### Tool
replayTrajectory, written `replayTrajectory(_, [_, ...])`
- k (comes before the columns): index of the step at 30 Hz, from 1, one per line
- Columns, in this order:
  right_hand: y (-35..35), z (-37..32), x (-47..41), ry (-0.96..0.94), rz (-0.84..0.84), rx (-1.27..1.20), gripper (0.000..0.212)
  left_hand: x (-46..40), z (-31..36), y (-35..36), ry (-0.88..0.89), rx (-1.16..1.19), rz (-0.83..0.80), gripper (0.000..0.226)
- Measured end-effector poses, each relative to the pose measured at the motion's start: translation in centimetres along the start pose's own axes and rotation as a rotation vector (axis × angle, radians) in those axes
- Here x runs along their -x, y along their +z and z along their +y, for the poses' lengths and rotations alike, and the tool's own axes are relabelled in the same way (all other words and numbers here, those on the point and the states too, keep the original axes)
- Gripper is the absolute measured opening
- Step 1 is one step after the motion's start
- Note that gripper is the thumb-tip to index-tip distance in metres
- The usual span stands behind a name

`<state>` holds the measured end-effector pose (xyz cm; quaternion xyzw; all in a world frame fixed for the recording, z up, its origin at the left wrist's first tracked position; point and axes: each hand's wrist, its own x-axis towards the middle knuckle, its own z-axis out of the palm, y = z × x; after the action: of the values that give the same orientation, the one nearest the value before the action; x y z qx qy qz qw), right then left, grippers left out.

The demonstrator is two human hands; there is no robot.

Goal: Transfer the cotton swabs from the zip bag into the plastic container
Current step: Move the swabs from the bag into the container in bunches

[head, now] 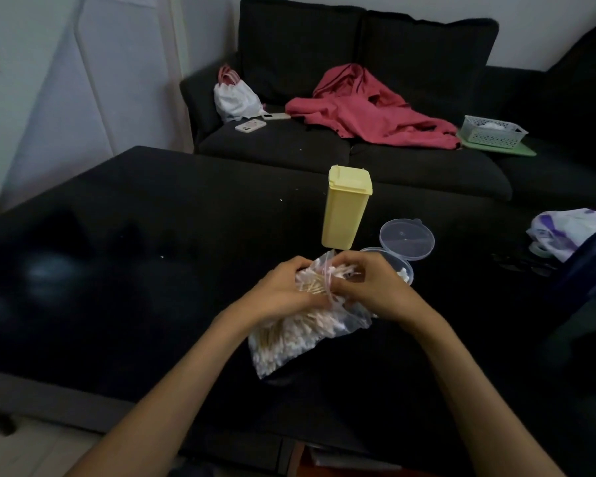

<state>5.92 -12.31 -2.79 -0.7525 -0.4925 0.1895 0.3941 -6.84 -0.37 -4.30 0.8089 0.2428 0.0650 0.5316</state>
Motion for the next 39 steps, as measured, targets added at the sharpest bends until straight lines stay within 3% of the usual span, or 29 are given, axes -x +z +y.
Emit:
replayTrajectory(3, [-0.3,0.2,0.0,0.000,-0.031,0.004,0.015,0.1,-0.2,-0.1,0.019,-0.001,-0.045,0.045])
replayTrajectory(8, [0.3,0.2,0.2,-0.074,-0.089,0.033,0.014,0.1,-0.6,-0.2,0.048,-0.048,-0.011,0.052])
replayTrajectory(10, [0.4,0.0,0.2,-0.084,-0.072,0.024,0.013,0.1,-0.7,-0.3,0.071,-0.112,0.002,0.043])
replayTrajectory(12, [0.4,-0.1,0.1,-0.087,-0.030,0.021,0.011,0.2,-0.6,-0.6,0.139,-0.358,0.100,0.037])
replayTrajectory(14, [0.3,-0.1,0.2,-0.084,0.017,0.001,0.009,0.4,-0.5,-0.8,0.259,-0.631,0.261,0.046])
replayTrajectory(15, [0.2,-0.1,0.2,-0.076,0.035,-0.034,0.008,0.6,-0.3,-0.9,0.301,-0.643,0.309,0.049])
replayTrajectory(19, [0.2,0.0,0.1,0.009,0.068,-0.191,0.010,1.0,0.4,-0.3,0.323,-0.517,0.336,0.047])
replayTrajectory(26, [-1.4,-0.7,-0.6,0.052,-0.038,-0.198,0.012,-0.9,1.3,-0.1,0.191,-0.367,0.177,0.039])
replayTrajectory(29, [-3.6,-1.1,-1.3,0.108,-0.101,-0.180,0.019,-2.7,2.8,-0.8,0.157,-0.266,-0.007,0.035])
replayTrajectory(32, [-5.0,-0.8,-1.7,0.150,-0.154,-0.169,0.010,-3.6,4.1,-1.2,0.115,-0.219,-0.188,0.035])
replayTrajectory(39, [-6.6,0.5,-1.2,0.222,-0.111,-0.253,0.017,-3.9,3.1,-0.3,0.044,-0.016,-0.135,0.041])
